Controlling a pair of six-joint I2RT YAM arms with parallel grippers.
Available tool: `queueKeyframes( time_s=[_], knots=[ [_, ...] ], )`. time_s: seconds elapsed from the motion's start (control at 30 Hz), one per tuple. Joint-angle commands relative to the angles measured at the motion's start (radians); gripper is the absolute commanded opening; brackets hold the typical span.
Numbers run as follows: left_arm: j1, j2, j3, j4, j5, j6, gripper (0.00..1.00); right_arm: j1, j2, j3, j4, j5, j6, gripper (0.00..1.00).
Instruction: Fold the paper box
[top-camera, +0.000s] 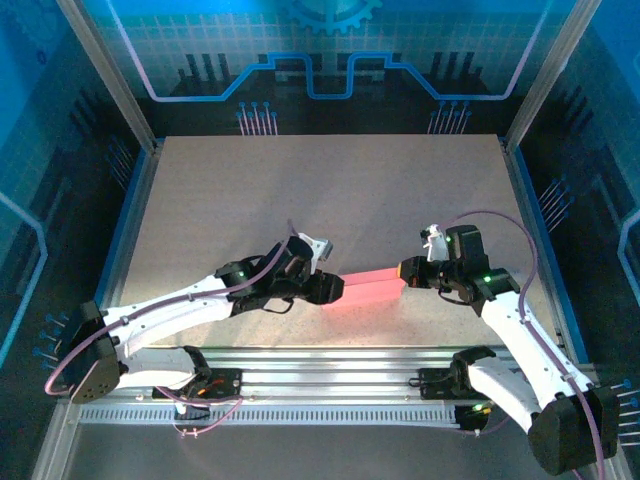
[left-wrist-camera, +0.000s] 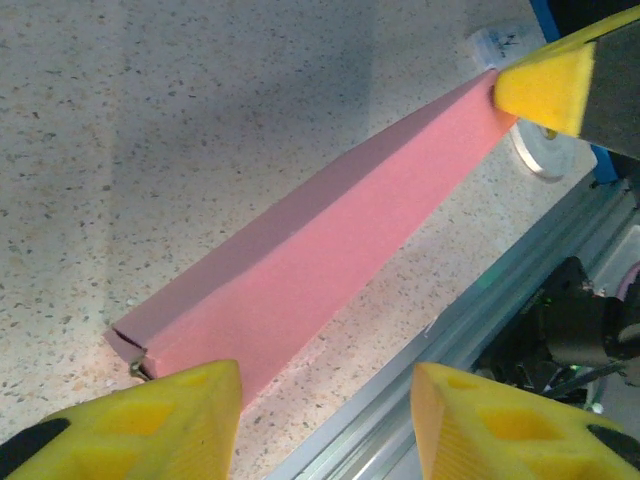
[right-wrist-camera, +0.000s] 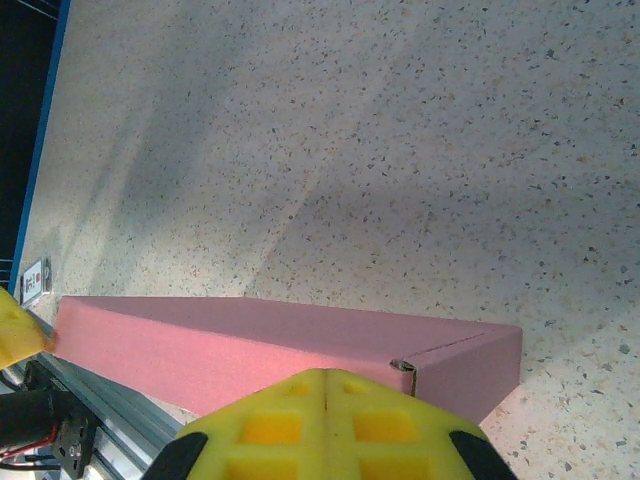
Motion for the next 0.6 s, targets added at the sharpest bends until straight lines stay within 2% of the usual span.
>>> queueKeyframes(
  time_s=[0.0,0.57],
  knots=[
    [0.013,-0.028,0.037,0.0,0.046,-0.018,0.49,-0.007,0.008,-0.04,-0.076,-0.001,0.001,0.05],
    [0.025,0.024,-0.032,0.037,0.08,-0.04,0.48,-0.006,0.002,-0.037,-0.082,-0.004,-0.004,0.05]
  ],
)
